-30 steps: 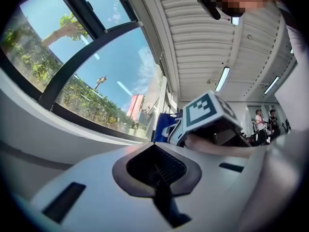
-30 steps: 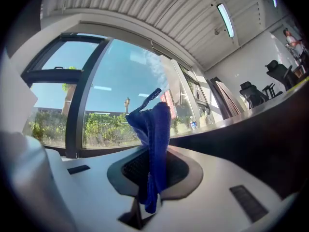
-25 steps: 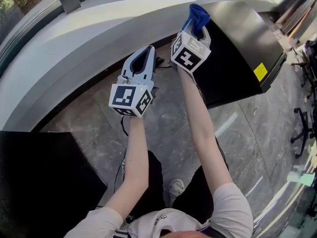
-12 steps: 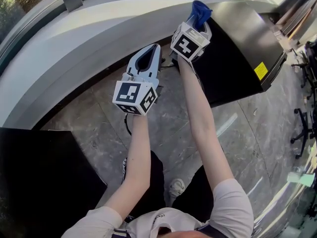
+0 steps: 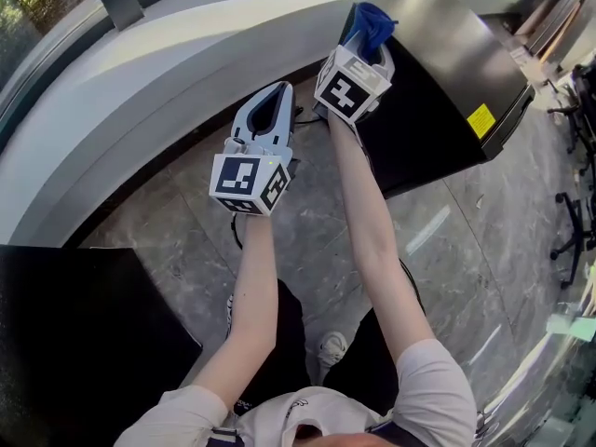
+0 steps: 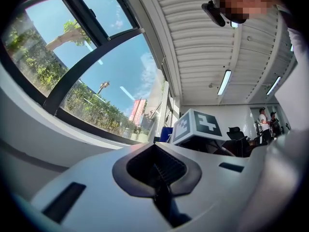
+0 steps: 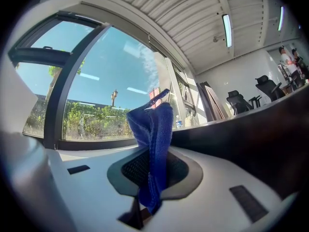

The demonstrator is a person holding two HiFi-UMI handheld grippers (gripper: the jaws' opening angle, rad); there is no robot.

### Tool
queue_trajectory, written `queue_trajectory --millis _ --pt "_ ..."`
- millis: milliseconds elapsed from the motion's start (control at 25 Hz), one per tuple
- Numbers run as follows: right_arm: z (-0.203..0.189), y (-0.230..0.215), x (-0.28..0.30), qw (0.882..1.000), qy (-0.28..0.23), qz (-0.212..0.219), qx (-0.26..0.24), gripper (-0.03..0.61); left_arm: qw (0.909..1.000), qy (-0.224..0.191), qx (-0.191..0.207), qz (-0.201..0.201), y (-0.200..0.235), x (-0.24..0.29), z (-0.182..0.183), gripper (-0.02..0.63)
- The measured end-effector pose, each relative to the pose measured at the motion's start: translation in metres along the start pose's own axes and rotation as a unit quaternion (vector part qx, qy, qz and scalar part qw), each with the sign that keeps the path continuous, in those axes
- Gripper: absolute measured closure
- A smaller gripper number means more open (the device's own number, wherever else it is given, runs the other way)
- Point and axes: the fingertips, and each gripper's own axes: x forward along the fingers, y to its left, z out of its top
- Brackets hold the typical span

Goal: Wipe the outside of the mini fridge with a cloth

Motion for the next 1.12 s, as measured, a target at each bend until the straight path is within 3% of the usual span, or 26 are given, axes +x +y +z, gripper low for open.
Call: queue_trajectory --millis 160,440,680,840,1120 --pt "0.001 -0.022 -0.018 1.0 0.001 -0.014 0.005 0.517 0.9999 0.004 -0.009 -0.002 -0.01 0.006 -0.007 0.609" --pt "0.004 -0.066 -0.06 0.999 0.004 -0.033 -0.011 0.517 0.9973 0.036 0.035 -0.054 -0.063 0.022 -0.022 0.609" --pt "0.009 -0.107 -0.097 0.998 0.003 -0.048 -0.028 0.517 0.9964 0.025 -0.016 -0.08 -0.091 0.032 -0.025 0.609" --pt "0.013 -0.131 -0.12 0.997 0.001 -0.064 -0.038 0.517 0.9923 0.04 -0.009 -0.117 -0.129 0.036 -0.026 0.609" --pt "0.018 -0.171 -0.155 0.994 0.006 -0.09 -0.061 0.517 0.9849 0.062 -0.033 -0.158 -0.187 0.036 -0.039 0.609"
